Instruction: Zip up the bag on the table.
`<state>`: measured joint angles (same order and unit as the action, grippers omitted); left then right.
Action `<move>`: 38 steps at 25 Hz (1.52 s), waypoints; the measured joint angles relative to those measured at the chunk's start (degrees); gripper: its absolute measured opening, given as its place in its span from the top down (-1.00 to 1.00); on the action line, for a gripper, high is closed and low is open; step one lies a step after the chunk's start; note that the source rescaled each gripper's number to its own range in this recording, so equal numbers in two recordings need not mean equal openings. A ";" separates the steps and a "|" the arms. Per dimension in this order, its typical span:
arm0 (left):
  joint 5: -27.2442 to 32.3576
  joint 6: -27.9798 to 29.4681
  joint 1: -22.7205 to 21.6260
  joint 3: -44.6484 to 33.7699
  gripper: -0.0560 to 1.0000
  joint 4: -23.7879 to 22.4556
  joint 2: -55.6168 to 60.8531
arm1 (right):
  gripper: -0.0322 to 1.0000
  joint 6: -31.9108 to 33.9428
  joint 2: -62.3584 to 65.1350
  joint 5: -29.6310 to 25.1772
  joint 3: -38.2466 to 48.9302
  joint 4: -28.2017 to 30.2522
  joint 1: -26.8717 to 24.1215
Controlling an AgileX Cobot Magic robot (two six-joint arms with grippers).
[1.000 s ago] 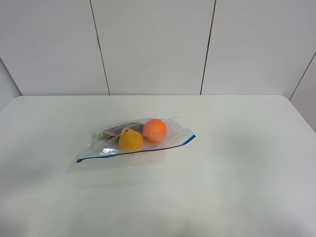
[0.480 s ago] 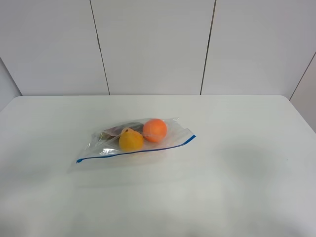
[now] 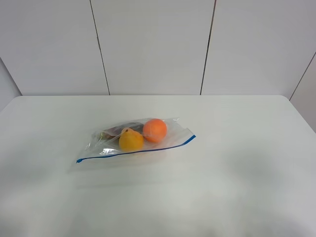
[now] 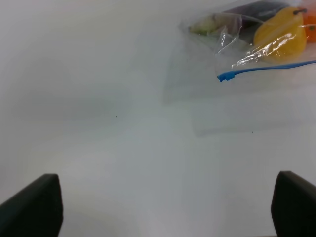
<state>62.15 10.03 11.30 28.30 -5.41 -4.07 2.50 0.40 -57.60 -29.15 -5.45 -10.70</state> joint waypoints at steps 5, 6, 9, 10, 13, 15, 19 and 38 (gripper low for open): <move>0.00 0.00 0.00 0.00 -1.00 0.00 0.00 | -0.79 0.29 0.00 -0.41 0.56 0.14 0.00; 0.00 0.00 0.00 0.00 -1.00 0.00 0.00 | -0.78 0.35 0.00 -0.64 0.69 0.14 0.00; 0.00 0.00 0.00 0.00 -1.00 0.00 0.00 | -0.77 0.56 0.00 -1.11 0.83 0.09 0.00; 0.00 0.00 0.00 0.00 -1.00 0.00 0.00 | -0.77 0.63 0.00 -1.11 0.83 0.09 0.00; 0.00 0.00 0.00 0.00 -1.00 0.00 0.00 | -0.77 -0.58 0.00 -1.27 0.83 -0.27 0.00; 0.00 -0.07 0.00 0.00 -1.00 0.00 0.00 | -0.77 -2.92 0.00 -1.44 0.83 -1.57 0.00; 0.00 -0.09 0.00 0.00 -1.00 0.00 0.00 | -0.77 -5.86 0.00 -1.56 0.83 -3.06 0.00; 0.00 -0.13 0.00 0.00 -1.00 0.00 0.00 | -0.77 -14.59 0.00 -1.72 0.83 -8.67 0.00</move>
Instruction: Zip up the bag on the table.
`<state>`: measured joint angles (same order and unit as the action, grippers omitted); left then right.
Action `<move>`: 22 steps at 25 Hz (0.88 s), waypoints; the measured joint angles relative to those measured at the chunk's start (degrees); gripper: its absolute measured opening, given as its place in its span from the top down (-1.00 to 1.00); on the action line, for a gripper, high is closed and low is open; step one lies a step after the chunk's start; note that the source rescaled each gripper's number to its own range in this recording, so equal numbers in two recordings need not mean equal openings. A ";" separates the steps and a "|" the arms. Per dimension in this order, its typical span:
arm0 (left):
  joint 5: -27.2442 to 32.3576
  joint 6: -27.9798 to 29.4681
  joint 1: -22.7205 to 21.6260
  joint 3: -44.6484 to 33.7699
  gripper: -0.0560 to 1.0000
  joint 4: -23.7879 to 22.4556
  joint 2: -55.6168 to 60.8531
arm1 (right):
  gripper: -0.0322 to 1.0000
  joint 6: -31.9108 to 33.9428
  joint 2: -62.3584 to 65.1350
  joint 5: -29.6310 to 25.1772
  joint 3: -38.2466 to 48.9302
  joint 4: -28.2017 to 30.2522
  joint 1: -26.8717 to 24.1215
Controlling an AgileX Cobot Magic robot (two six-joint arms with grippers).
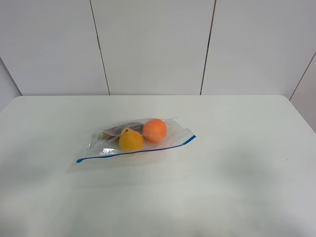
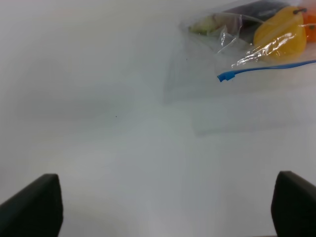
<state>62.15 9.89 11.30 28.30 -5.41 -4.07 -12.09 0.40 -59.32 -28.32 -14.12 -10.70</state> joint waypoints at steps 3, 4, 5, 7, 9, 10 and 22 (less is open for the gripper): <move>0.00 0.00 0.00 0.00 -1.00 0.00 0.00 | -0.77 0.00 0.00 0.00 0.00 0.00 0.00; 0.00 0.00 0.00 0.00 -1.00 0.00 0.00 | -0.77 0.00 0.00 0.00 0.00 0.07 0.00; 0.00 0.00 0.00 0.00 -1.00 0.00 0.00 | -0.77 0.06 0.00 0.00 0.00 0.23 0.00; 0.00 0.00 0.00 0.00 -1.00 0.00 0.00 | -0.77 1.10 0.00 0.00 0.00 1.16 0.00; 0.00 0.00 0.00 0.00 -1.00 0.00 0.00 | -0.77 2.19 0.00 0.00 0.00 2.14 0.00; 0.00 0.00 0.00 0.00 -1.00 0.00 0.00 | -0.77 2.62 0.00 0.00 0.00 2.54 0.00; 0.00 0.00 0.00 0.00 -1.00 0.00 0.00 | -0.77 3.71 0.00 0.00 0.00 3.68 0.00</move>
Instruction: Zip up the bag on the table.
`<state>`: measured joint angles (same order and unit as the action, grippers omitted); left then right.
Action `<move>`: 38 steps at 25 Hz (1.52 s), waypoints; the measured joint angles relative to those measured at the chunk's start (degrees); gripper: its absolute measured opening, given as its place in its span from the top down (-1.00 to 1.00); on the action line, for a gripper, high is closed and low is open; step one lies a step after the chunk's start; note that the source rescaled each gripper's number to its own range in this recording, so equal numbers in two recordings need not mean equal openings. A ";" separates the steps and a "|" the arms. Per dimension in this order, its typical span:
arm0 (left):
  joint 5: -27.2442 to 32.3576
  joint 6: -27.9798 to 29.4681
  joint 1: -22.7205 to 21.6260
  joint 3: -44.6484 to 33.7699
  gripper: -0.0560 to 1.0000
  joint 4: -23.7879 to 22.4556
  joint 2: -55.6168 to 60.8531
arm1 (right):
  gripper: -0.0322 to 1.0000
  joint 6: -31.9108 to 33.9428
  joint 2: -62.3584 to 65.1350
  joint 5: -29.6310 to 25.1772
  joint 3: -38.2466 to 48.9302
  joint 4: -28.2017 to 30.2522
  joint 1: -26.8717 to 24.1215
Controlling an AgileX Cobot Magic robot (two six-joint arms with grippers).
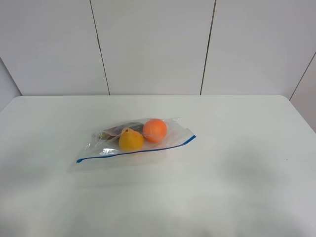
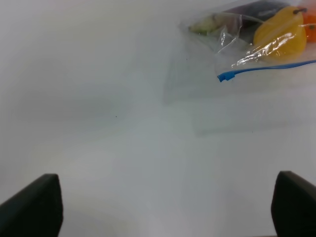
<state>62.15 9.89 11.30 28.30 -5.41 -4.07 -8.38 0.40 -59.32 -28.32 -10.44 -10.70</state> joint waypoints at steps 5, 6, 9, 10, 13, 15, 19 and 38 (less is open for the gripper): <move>0.00 0.00 0.00 0.00 -1.00 0.00 0.00 | -0.77 0.00 0.00 0.06 0.00 0.01 0.00; 0.00 0.00 0.00 0.00 -1.00 0.00 0.00 | -0.77 0.00 0.00 0.06 0.00 0.01 0.00; 0.00 0.00 0.00 0.00 -1.00 0.00 0.00 | -0.77 0.00 0.00 0.06 0.00 0.01 0.00; 0.00 0.00 0.00 0.00 -1.00 0.00 0.00 | -0.77 0.00 0.00 0.06 0.00 0.06 0.00; 0.00 0.00 0.00 0.00 -1.00 0.00 0.00 | -0.77 0.00 0.00 0.06 0.00 0.06 0.00; 0.00 0.00 0.00 0.00 -1.00 0.00 0.00 | -0.77 0.00 0.00 0.06 0.00 0.06 0.00; 0.00 0.00 0.00 0.00 -1.00 0.00 0.00 | -0.77 0.00 0.00 0.06 0.00 0.39 0.00; 0.00 0.00 0.00 0.00 -1.00 0.00 0.00 | -0.77 0.39 0.00 0.12 0.00 2.35 0.00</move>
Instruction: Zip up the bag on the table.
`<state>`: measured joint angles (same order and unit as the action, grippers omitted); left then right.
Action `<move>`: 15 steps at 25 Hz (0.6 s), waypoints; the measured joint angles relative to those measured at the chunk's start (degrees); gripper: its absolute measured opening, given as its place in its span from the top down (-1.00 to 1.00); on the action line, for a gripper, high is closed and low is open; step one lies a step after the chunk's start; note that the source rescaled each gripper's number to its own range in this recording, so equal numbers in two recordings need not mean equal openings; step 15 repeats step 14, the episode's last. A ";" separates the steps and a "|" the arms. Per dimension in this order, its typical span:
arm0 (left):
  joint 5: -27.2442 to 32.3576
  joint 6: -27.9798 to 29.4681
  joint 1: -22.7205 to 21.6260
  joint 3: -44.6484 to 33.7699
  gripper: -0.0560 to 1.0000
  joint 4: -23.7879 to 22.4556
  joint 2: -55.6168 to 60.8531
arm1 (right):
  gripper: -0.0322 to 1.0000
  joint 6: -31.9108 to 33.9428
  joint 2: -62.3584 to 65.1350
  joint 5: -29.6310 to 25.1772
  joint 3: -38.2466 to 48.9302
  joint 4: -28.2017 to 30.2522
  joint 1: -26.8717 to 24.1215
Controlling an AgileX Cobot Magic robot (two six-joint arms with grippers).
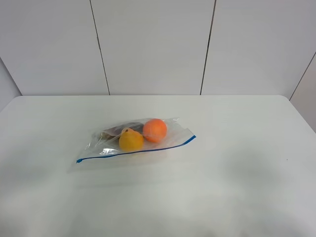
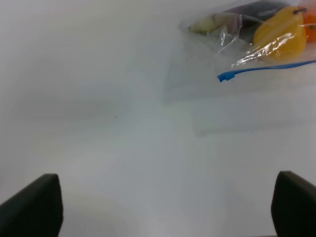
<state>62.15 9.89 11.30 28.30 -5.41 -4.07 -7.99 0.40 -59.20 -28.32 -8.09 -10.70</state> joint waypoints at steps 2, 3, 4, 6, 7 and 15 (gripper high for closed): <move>0.00 0.00 0.00 0.00 -1.00 0.00 0.00 | -0.77 0.00 0.00 0.00 0.00 0.00 0.00; 0.00 0.00 0.00 0.00 -1.00 0.00 0.00 | -0.77 0.00 0.00 0.00 0.00 0.00 0.00; 0.00 0.00 0.00 0.00 -1.00 0.00 0.00 | -0.77 0.00 0.00 0.00 0.00 0.00 0.00; 0.00 0.00 0.00 0.00 -1.00 0.00 0.00 | -0.77 0.00 0.00 0.00 0.00 0.00 0.00; 0.00 0.00 0.00 0.00 -1.00 0.00 0.00 | -0.77 0.00 0.00 0.00 0.00 0.00 0.00; 0.00 0.00 0.00 0.00 -1.00 0.00 0.00 | -0.77 0.00 0.00 -0.06 0.00 0.00 0.00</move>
